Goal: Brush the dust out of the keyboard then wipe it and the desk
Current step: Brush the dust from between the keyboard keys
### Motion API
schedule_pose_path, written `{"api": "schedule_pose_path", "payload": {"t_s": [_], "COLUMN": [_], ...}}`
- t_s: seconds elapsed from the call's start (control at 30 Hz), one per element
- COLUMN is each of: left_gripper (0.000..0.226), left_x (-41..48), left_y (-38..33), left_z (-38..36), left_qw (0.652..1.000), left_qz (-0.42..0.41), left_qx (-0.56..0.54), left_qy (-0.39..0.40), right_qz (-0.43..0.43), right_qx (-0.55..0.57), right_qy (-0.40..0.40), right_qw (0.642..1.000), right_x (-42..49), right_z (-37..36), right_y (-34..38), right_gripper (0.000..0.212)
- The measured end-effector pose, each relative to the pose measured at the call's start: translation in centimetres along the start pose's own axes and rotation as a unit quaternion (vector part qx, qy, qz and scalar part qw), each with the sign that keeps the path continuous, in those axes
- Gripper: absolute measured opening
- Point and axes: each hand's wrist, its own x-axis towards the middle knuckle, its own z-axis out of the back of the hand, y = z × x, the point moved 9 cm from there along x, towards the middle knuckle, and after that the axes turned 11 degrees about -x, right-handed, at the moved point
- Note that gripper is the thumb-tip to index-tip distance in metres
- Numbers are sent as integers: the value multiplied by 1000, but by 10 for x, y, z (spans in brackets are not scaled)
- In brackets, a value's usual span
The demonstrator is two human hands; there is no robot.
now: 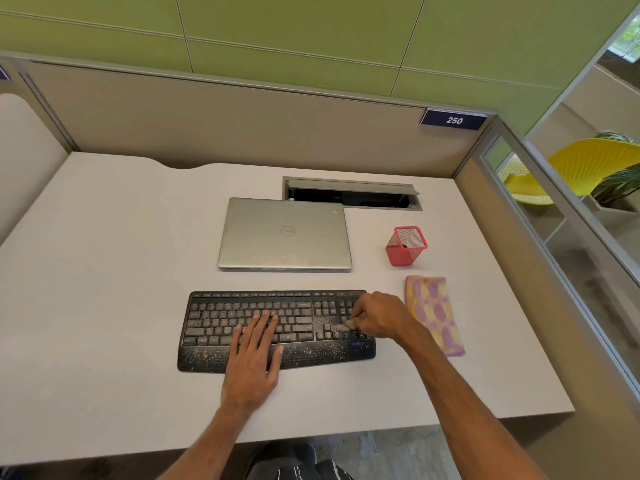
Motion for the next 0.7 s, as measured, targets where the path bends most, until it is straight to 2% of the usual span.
{"api": "schedule_pose_path", "payload": {"t_s": [0.17, 0.33, 0.5, 0.63, 0.7], "left_gripper": [69, 69, 69, 69, 68], "left_x": [-1, 0, -1, 0, 0], "left_y": [0, -1, 0, 0, -1], "left_z": [-1, 0, 0, 0, 1], "left_qw": [1000, 1000, 1000, 1000, 1000], "left_qz": [0, -3, 0, -1, -3], "left_qx": [3, -1, 2, 3, 3], "left_qy": [0, -3, -1, 0, -4], "right_qz": [-49, -15, -57, -26, -19], "right_qx": [-2, 15, 3, -11, -10], "right_qy": [-50, -6, -64, 6, 16], "right_qw": [998, 1000, 996, 1000, 1000], "right_x": [-9, -13, -14, -12, -11], "right_z": [2, -9, 4, -11, -10], "right_y": [-13, -2, -19, -13, -15], "right_gripper": [26, 22, 25, 24, 24]}}
